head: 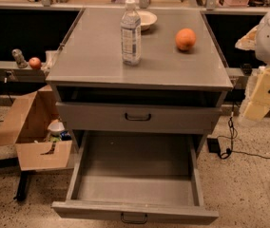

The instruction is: Place blue plastic bottle into middle drawer

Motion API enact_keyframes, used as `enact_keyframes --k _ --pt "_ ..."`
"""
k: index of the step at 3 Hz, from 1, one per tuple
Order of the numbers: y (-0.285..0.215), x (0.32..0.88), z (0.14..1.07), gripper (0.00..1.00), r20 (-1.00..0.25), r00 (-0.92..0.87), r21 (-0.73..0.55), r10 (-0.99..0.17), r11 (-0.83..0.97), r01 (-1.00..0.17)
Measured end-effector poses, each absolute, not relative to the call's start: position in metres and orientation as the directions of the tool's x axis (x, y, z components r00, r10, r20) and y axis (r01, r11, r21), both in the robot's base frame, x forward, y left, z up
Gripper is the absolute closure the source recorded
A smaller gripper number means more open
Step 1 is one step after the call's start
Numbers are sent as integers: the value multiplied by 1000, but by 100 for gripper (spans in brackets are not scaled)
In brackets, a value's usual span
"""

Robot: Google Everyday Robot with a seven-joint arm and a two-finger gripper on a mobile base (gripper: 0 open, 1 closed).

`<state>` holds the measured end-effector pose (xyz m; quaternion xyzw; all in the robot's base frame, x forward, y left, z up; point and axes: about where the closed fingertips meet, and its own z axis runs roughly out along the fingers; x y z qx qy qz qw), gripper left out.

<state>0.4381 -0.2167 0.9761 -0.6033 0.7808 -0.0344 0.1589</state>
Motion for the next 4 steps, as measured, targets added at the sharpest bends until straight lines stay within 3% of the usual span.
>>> enact_keyframes --k 1,2,3,4 --pt "-217 438 976 0 -207 -221 -245 -953 270 -931" --pt "-216 473 973 0 -282 -187 -260 -941 262 -929" --pt "-217 524 967 0 -432 -158 -267 -888 293 -918" --pt "-197 580 959 0 -643 -115 -215 -757 322 -922"
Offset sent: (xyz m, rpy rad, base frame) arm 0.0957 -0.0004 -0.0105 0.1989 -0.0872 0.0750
